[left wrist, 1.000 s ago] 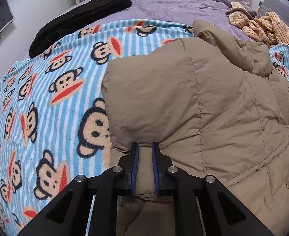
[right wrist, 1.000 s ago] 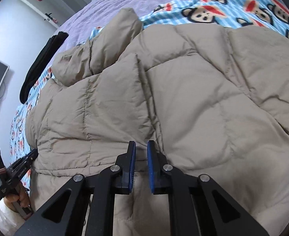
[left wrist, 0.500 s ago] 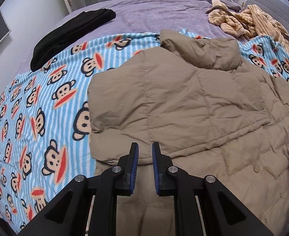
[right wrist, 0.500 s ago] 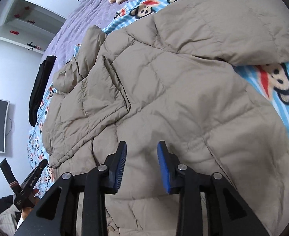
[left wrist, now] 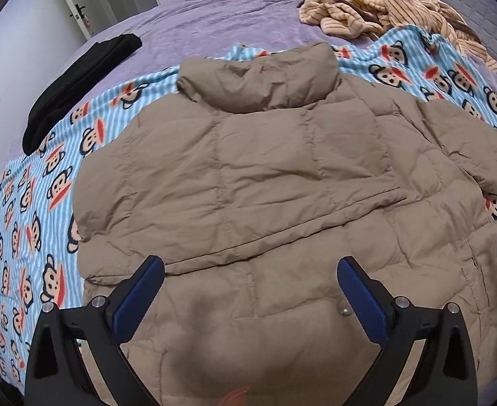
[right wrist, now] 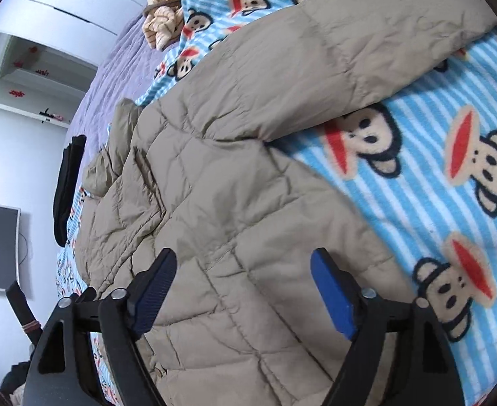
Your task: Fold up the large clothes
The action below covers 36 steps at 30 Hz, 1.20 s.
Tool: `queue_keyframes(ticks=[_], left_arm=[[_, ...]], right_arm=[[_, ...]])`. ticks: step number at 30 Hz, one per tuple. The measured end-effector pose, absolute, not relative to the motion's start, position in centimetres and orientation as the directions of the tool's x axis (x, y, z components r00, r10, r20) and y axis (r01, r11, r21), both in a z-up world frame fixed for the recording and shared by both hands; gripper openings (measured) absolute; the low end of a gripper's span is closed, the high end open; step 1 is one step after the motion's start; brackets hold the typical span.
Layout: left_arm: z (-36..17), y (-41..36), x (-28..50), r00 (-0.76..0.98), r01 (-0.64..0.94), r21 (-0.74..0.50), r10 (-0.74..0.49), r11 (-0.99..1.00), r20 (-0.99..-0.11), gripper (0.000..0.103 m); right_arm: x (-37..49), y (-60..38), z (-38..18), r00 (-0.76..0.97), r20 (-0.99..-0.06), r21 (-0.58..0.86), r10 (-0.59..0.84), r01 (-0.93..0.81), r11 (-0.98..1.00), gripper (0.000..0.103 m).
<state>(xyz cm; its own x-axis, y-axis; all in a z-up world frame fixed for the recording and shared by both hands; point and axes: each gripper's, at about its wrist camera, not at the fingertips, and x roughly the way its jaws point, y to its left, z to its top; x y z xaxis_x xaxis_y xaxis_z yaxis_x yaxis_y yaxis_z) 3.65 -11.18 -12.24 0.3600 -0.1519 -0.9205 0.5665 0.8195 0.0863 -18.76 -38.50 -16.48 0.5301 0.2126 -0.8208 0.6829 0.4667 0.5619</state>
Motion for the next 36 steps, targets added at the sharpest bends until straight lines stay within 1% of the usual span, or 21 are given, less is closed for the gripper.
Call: queue_keyframes(ticks=[4,7,8,9,12,17,22,26,28,32,33,34,35,36], left_arm=[[-12.3,-14.1,2.9,0.335,0.591,0.069,-0.167,0.803,-0.927,0.102],[-12.8,-15.8,2.9,0.318,0.583,0.07,-0.148,0.81,-0.936,0.102],[-13.0,-16.2,2.9,0.318,0.578,0.074,-0.141,0.813,-0.938,0.102],[-13.2,-16.5,2.9,0.316,0.574,0.074,-0.137,0.816,-0.939,0.102],[-13.8,-17.4,3.1,0.274,0.574,0.044,-0.142,0.818,-0.951,0.102],[-13.7,-18.2,2.9,0.255,0.575,0.015,-0.162,0.818,-0.953,0.102],[-13.3,-19.1,3.0,0.257,0.577,0.011,-0.168,0.817,-0.952,0.102],[-13.0,-19.5,3.4,0.261,0.573,0.01,-0.171,0.819,-0.95,0.102],[-12.9,-19.7,3.7,0.258,0.566,0.005,-0.171,0.824,-0.951,0.102],[-12.3,-19.9,4.4,0.267,0.549,-0.011,-0.188,0.835,-0.945,0.102],[-12.1,-19.8,4.6,0.274,0.546,-0.013,-0.193,0.838,-0.942,0.102],[-12.0,-19.8,4.8,0.282,0.542,-0.013,-0.196,0.84,-0.939,0.102],[-11.9,-19.7,5.0,0.287,0.538,-0.014,-0.199,0.843,-0.937,0.102],[-11.8,-19.5,5.3,0.289,0.534,-0.018,-0.202,0.846,-0.936,0.102]], right_arm=[[-20.5,-41.9,-16.8,0.558,-0.81,0.578,0.183,0.704,0.413,0.088],[-21.9,-44.6,-17.2,0.585,-0.796,0.598,0.156,0.719,0.353,0.09],[-22.2,-45.4,-17.3,0.594,-0.792,0.602,0.14,0.725,0.335,0.094],[-22.5,-46.1,-17.4,0.6,-0.791,0.604,0.121,0.732,0.315,0.103],[-23.2,-48.5,-17.7,0.622,-0.78,0.617,0.076,0.742,0.264,0.103],[-23.4,-52.2,-18.9,0.622,-0.78,0.621,0.069,0.757,0.202,0.103],[-23.8,-56.3,-20.6,0.702,-0.707,0.707,0.081,0.703,0.074,0.103],[-23.4,-59.0,-19.6,0.769,-0.638,0.769,0.029,0.636,0.067,0.103],[-23.3,-60.4,-19.0,0.785,-0.619,0.783,-0.007,0.618,0.065,0.103],[-23.4,-62.8,-19.3,0.812,-0.583,0.813,-0.037,0.582,-0.031,0.102],[-23.4,-63.2,-19.5,0.818,-0.574,0.818,-0.04,0.571,-0.068,0.098],[-23.5,-63.5,-19.6,0.826,-0.562,0.825,-0.04,0.557,-0.094,0.09],[-23.3,-63.7,-19.7,0.834,-0.551,0.831,-0.035,0.544,-0.112,0.054],[-23.1,-63.7,-19.7,0.838,-0.546,0.833,-0.02,0.54,-0.12,0.011]])
